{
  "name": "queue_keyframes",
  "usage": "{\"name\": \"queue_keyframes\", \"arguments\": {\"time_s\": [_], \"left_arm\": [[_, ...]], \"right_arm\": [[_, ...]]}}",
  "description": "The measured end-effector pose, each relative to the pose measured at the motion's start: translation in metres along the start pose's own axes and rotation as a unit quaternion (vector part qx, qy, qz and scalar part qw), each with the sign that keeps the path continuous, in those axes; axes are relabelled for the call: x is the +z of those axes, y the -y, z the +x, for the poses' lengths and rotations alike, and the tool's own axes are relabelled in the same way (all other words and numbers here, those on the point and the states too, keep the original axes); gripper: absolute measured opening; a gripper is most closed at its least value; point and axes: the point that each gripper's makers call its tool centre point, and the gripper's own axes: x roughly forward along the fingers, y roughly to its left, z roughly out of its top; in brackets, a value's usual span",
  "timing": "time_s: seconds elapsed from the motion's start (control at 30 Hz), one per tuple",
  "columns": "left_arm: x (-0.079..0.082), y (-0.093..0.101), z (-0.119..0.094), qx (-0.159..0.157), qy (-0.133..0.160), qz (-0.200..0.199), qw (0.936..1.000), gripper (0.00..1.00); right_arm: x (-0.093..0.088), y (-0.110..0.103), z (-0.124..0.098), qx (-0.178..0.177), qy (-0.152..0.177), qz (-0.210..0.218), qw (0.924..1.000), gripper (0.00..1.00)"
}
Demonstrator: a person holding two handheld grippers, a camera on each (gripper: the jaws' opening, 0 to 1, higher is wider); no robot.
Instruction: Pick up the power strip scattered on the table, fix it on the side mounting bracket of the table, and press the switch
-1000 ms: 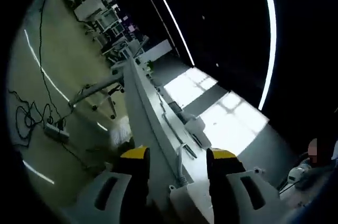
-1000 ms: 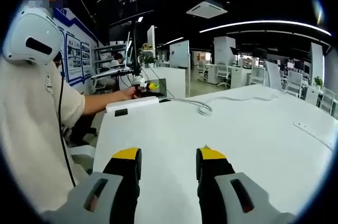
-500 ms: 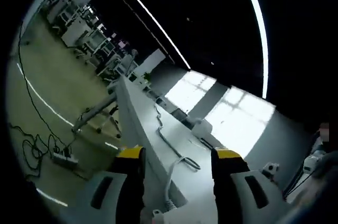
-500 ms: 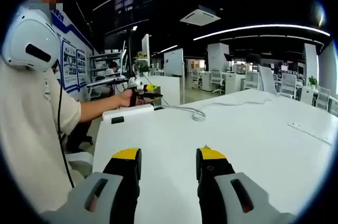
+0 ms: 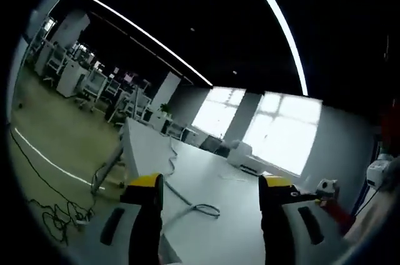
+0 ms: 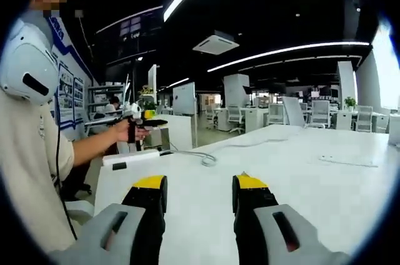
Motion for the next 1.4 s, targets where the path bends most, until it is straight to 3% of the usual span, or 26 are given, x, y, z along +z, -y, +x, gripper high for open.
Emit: {"name": "queue_keyframes", "arguments": {"time_s": [0.17, 0.33, 0.43, 0.7, 0.83, 1.0, 1.13, 1.27, 1.4], "left_arm": [[0.019, 0.036, 0.0, 0.007, 0.011, 0.059, 0.9981, 0.69], [0.033, 0.064, -0.002, 0.001, 0.016, 0.07, 0.9974, 0.77], [0.046, 0.087, -0.003, -0.004, 0.037, 0.094, 0.9949, 0.76], [0.055, 0.133, -0.004, 0.011, 0.052, 0.13, 0.9901, 0.76], [0.062, 0.151, -0.007, 0.031, 0.059, 0.163, 0.9844, 0.76], [0.057, 0.168, -0.012, 0.031, 0.046, 0.169, 0.9841, 0.77], [0.051, 0.171, -0.018, 0.052, 0.029, 0.195, 0.9791, 0.77], [0.046, 0.176, -0.03, 0.063, 0.033, 0.203, 0.9767, 0.77], [0.03, 0.173, -0.035, 0.079, 0.028, 0.208, 0.9744, 0.77]], "right_arm": [[0.014, 0.02, -0.017, -0.033, 0.021, -0.001, 0.9992, 0.36], [0.029, 0.034, -0.033, -0.053, 0.039, 0.0, 0.9979, 0.33], [0.038, 0.039, -0.041, -0.059, 0.044, -0.007, 0.9973, 0.34], [0.052, 0.048, -0.061, -0.086, 0.05, -0.036, 0.9944, 0.34], [0.059, 0.05, -0.069, -0.089, 0.056, -0.04, 0.9937, 0.34], [0.065, 0.053, -0.081, -0.099, 0.062, -0.046, 0.9921, 0.34], [0.066, 0.057, -0.088, -0.105, 0.059, -0.052, 0.9914, 0.34], [0.067, 0.062, -0.098, -0.115, 0.056, -0.057, 0.9902, 0.34], [0.064, 0.069, -0.107, -0.131, 0.056, -0.052, 0.9885, 0.34]]}}
